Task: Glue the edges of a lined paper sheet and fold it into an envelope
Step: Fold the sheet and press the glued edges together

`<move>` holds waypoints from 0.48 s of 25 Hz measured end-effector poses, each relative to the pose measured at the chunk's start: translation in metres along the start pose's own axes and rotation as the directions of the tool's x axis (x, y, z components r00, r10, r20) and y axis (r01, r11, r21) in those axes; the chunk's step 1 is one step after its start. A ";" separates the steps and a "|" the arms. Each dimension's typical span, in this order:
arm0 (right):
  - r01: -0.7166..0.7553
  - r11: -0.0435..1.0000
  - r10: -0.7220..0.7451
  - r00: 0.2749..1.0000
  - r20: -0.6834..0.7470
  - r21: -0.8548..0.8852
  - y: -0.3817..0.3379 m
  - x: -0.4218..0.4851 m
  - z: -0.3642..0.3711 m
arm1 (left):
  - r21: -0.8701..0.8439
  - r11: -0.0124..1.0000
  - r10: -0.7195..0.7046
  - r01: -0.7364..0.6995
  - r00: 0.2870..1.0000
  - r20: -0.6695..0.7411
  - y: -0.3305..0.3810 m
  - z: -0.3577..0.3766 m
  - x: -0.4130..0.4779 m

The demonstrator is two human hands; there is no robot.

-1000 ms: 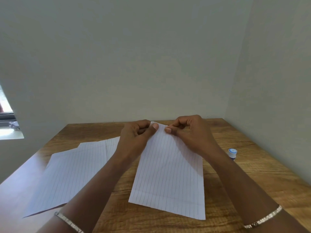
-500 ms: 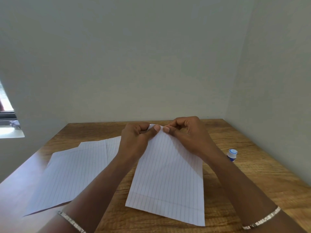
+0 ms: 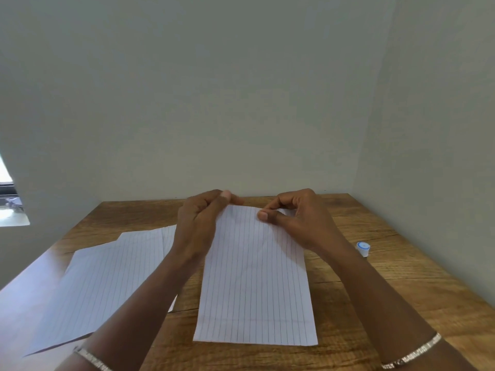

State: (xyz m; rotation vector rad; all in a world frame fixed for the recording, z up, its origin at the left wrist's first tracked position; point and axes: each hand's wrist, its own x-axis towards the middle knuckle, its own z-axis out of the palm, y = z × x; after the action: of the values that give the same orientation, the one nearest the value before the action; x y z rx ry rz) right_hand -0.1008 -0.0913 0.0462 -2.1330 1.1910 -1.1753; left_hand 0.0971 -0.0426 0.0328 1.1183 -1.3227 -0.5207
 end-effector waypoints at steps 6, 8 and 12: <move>-0.031 0.993 0.028 0.999 0.027 0.110 0.000 0.000 -0.002 | 0.308 0.951 0.041 -0.024 0.998 -0.051 -0.004 -0.005 0.004; -0.066 0.971 0.075 0.997 -0.029 0.229 0.004 0.001 -0.006 | 0.251 0.968 -0.001 0.025 0.995 -0.095 -0.003 -0.008 0.005; -0.080 0.967 0.100 0.992 -0.072 0.241 0.005 0.002 -0.007 | 0.216 0.974 -0.047 0.064 0.995 -0.082 -0.002 -0.010 0.003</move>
State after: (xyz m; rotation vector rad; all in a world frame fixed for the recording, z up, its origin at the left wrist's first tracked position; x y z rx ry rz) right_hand -0.1087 -0.0952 0.0471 -1.8506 1.1086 -1.3065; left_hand 0.1074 -0.0428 0.0341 1.3466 -1.3069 -0.3752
